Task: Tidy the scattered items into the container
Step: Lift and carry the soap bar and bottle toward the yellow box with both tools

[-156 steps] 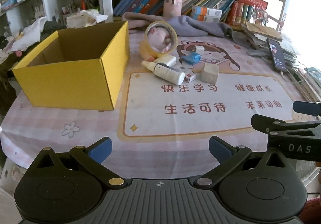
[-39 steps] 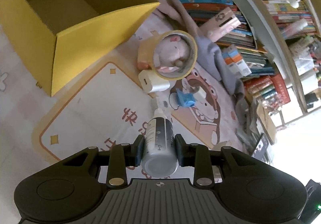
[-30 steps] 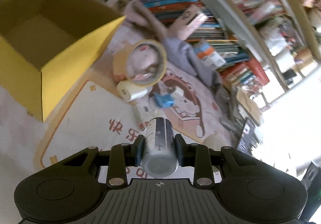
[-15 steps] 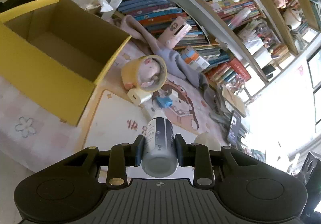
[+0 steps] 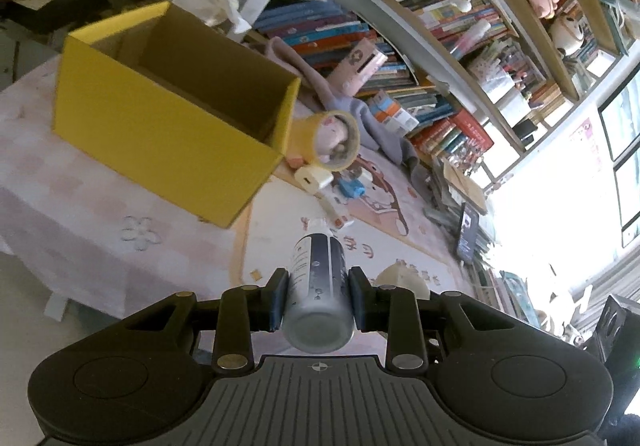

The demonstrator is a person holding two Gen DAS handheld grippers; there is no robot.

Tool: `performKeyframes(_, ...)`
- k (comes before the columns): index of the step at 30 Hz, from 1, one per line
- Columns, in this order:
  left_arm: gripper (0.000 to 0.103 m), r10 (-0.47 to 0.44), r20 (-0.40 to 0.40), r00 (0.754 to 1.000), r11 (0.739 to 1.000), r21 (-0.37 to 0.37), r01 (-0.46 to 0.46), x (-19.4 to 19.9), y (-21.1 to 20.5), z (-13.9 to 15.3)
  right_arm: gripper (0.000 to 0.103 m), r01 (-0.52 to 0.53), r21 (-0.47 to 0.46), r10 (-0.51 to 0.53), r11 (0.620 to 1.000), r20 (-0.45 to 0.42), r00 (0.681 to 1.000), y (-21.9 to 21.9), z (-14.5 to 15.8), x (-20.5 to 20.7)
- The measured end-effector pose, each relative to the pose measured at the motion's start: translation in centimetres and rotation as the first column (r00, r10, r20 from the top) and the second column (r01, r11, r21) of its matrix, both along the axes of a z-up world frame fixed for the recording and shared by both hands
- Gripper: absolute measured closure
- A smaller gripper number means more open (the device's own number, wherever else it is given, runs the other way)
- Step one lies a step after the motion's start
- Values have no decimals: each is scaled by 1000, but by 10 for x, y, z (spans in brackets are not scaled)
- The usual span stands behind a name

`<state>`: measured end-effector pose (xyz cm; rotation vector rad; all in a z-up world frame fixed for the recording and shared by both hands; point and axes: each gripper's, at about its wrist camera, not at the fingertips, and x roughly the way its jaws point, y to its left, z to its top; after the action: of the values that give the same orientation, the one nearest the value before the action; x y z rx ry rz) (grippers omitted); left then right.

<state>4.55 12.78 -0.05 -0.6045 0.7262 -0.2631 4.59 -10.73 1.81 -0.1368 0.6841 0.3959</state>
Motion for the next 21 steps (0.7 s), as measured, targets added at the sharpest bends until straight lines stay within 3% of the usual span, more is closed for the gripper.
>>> performKeyframes(14,73,140,16,990,990,0,-140,-31,52,6,60,-181,-7,181,983,4,983,64,7,-5)
performKeyframes(21,73,153,88,984,983,91,-161,-24,60,22,60,-237,1,236,972,57,970,79,15,5)
